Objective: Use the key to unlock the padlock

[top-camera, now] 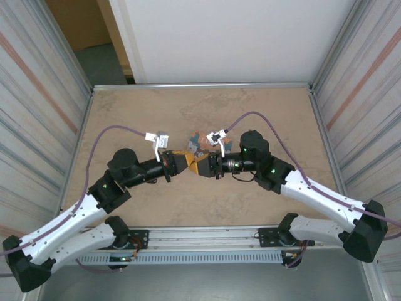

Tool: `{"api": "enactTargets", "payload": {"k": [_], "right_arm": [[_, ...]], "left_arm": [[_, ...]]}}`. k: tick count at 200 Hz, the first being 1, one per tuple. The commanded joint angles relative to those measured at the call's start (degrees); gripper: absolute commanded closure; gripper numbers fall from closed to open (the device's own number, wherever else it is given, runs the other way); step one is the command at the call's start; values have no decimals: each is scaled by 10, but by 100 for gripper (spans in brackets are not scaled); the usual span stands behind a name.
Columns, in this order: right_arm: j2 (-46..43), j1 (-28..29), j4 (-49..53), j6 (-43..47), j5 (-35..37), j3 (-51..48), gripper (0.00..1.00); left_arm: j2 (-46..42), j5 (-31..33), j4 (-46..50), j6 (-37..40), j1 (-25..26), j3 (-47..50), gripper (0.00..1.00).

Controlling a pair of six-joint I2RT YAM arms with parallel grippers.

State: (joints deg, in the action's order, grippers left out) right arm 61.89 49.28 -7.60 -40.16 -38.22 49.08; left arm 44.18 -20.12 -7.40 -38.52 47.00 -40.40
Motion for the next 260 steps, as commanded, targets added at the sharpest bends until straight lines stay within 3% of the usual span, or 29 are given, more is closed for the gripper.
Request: {"api": "enactTargets", "payload": {"k": [1,57,151,167,181,204,226,260], "right_arm": [[-13,3,-1,13,11,8,79],[-30,-3,3,13,19,-1,79],[-29,-7,16,17,26,-5,100],[-32,-10,29,23,31,-6,100],[-34,-15,46,28,39,-7,100],[-36,-32,79,41,49,-12,100],[-33,-60,107,52,51,-25,100],[-15,-115,140,70,49,-45,100]], "left_arm": [[-7,-5,-8,11,0,-11,100],[-8,-4,-5,12,0,-12,100],[-7,1,-5,12,0,-13,100],[-11,8,-2,13,0,-12,91],[-15,18,8,15,-1,-13,73],[-31,47,40,23,-4,-13,54],[-54,89,88,36,-6,-6,45],[-91,162,170,49,-7,22,39]]}}
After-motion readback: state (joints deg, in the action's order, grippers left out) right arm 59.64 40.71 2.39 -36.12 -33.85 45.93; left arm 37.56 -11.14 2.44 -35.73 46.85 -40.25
